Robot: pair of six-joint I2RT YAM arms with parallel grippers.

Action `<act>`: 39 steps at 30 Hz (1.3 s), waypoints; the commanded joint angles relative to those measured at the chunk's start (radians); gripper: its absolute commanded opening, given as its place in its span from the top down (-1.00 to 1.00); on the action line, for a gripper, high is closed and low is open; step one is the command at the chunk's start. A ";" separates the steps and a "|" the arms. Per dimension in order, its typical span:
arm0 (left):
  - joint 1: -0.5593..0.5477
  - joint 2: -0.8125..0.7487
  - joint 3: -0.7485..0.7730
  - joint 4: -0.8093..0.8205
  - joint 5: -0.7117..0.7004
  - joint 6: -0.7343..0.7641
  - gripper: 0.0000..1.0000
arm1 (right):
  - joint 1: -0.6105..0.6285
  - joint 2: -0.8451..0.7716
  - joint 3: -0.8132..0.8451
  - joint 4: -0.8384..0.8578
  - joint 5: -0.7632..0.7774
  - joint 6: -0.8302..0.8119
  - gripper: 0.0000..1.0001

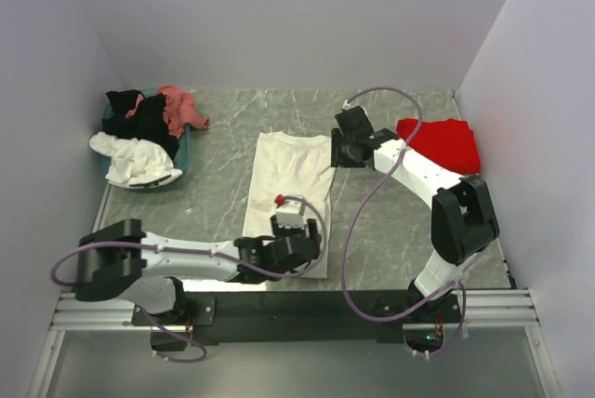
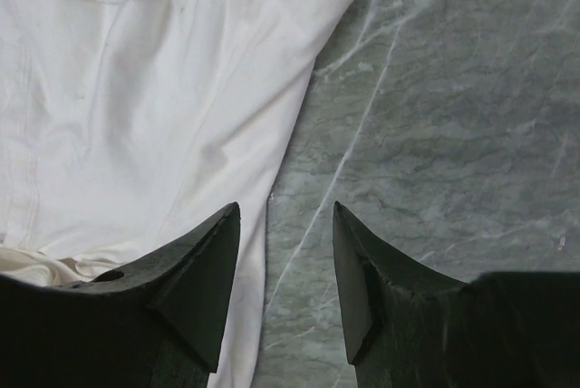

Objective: Fold and stack the t-shirts
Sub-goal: Fold the tshirt

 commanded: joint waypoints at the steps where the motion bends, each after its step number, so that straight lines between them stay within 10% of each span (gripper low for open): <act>1: -0.007 0.123 0.111 0.159 0.045 0.141 -0.35 | -0.029 -0.039 -0.010 0.044 -0.069 -0.060 -0.04; 17: 0.033 0.362 0.061 0.366 0.241 0.210 -0.36 | -0.135 0.134 0.146 0.065 -0.240 -0.242 -0.01; 39: -0.056 -0.183 -0.222 0.178 0.189 0.131 -0.36 | -0.135 0.185 0.077 0.091 -0.378 -0.317 0.02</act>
